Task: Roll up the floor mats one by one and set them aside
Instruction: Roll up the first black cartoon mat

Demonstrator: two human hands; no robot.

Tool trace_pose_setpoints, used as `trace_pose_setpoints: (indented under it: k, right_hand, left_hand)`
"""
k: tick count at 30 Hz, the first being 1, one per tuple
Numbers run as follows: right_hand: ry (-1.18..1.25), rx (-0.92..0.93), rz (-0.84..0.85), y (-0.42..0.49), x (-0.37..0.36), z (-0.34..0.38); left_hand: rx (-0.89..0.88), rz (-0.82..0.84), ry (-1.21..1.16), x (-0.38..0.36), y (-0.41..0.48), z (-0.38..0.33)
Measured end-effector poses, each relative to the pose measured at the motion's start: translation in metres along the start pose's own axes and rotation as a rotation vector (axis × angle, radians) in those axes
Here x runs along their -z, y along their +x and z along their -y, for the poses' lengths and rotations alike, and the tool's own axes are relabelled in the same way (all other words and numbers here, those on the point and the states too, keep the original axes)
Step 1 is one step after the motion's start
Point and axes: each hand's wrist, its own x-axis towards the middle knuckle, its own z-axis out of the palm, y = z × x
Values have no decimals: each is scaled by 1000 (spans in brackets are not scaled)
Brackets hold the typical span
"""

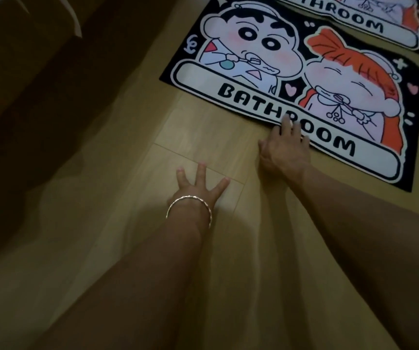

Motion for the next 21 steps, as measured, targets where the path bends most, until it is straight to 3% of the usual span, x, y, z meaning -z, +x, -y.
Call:
trace_pose_setpoints:
  k: [4, 9, 19, 21]
  right_hand:
    - [-21, 110, 26, -6, 4, 13]
    - [133, 90, 95, -49, -4, 30]
    - [197, 110, 269, -115, -18, 10]
    - [219, 99, 333, -113, -15, 6]
  left_hand:
    - [8, 13, 27, 1, 0, -1]
    - [6, -3, 64, 2, 2, 0]
    - [69, -48, 263, 0, -1, -7]
    - [22, -140, 265, 0, -2, -5]
